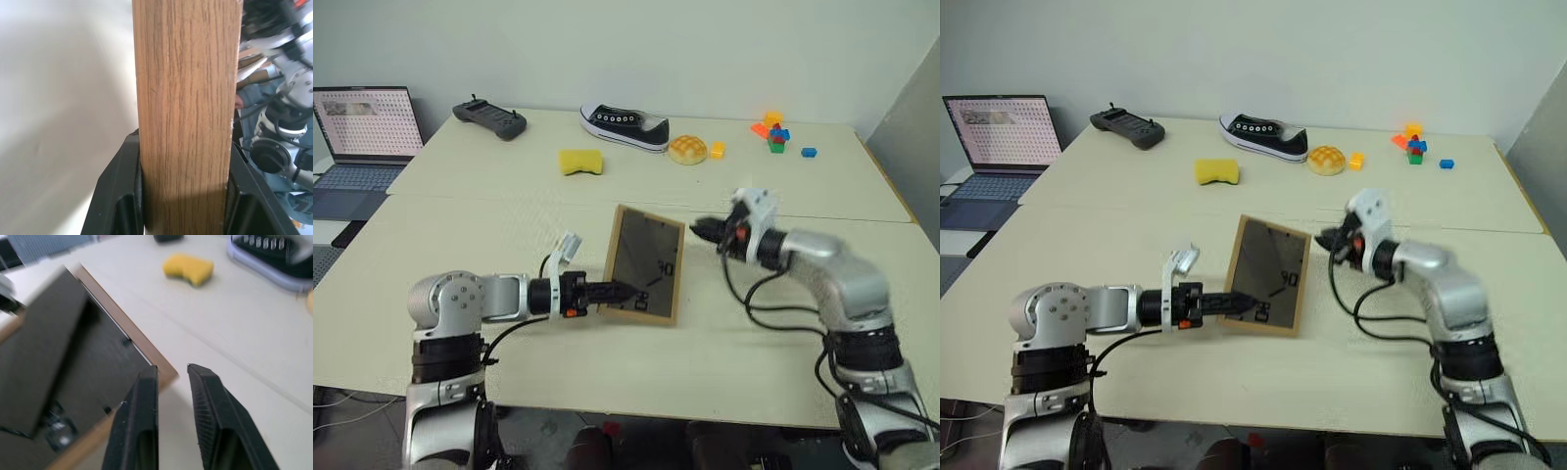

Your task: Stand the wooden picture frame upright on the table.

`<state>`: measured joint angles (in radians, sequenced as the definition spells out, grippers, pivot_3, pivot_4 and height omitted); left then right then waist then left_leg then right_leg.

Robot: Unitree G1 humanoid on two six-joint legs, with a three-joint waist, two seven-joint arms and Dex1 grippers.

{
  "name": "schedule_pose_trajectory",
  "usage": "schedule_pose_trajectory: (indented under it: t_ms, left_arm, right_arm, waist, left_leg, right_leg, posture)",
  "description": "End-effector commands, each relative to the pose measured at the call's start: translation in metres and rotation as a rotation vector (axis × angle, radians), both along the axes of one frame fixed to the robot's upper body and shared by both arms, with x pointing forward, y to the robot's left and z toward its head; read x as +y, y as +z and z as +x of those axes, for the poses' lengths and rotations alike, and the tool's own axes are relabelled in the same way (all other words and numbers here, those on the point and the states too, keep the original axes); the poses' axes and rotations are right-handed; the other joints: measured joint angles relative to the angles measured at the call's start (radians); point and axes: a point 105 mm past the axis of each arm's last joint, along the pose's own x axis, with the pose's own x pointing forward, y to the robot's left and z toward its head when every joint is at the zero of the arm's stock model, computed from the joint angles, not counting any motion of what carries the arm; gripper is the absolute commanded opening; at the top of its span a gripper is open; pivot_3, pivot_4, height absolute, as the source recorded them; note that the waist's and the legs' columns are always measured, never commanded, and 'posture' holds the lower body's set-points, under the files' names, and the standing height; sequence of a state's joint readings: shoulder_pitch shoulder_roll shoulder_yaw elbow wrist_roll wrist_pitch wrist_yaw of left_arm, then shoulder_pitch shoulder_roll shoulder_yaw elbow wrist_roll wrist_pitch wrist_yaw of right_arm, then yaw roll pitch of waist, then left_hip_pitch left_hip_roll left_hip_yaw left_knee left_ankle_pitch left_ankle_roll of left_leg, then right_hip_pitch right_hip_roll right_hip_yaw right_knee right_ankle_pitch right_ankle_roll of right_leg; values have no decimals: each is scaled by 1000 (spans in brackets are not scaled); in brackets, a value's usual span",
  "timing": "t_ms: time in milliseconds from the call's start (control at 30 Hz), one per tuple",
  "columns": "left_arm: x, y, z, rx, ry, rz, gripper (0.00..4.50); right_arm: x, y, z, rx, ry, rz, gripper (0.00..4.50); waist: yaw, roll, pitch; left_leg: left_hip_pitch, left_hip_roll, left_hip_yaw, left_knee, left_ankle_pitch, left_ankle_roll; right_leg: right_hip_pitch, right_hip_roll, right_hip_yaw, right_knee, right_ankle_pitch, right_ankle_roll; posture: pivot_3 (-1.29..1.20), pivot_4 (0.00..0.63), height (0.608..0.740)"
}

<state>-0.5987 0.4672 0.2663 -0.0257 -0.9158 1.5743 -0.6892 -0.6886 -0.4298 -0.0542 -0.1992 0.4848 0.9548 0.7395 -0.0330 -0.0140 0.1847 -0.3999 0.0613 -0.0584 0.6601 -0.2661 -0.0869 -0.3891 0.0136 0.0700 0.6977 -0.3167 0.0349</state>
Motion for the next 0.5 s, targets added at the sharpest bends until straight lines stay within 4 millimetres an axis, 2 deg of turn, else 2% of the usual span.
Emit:
schedule_pose_trajectory:
  t_ms: [33,100,267,333,400,500]
  left_arm:
    - [-5,28,2,-131,-56,-53,1287]
    - [-8,35,2,-174,-81,-51,1287]
    - [-11,41,6,-216,-95,-49,1287]
    - [-11,40,6,-221,-93,-44,1287]
    - [-10,38,8,-232,-84,-32,1287]
    - [-8,34,11,-222,-67,-27,1287]
  right_arm:
    - [12,20,-16,34,132,82,2202]
    - [21,27,-20,53,184,120,2647]
    - [37,24,-12,56,165,97,3721]
    - [48,28,-15,49,190,115,4194]
    - [57,32,-22,44,229,130,4443]
    - [70,34,-37,39,309,149,4443]
  waist:
    - [0,0,0]
    - [-1,0,0]
    - [-2,0,0]
    - [-3,0,0]
    - [-2,0,0]
    - [-2,0,0]
  left_leg:
    - [0,0,0,0,0,0]
    - [0,0,0,0,0,1]
    - [0,0,0,1,-1,2]
    - [0,0,1,1,-1,2]
    - [0,0,1,0,-1,2]
    - [-1,0,1,1,-1,2]
  right_leg:
    - [0,0,0,0,0,0]
    - [-1,0,0,0,0,0]
    - [0,0,0,2,0,0]
    - [-1,0,0,1,0,0]
    - [-1,0,0,1,0,0]
    - [-1,0,0,1,0,0]
  posture:
    - [0,150,740]
    - [0,150,740]
    - [0,150,740]
    - [0,150,740]
    - [0,150,740]
    - [0,150,740]
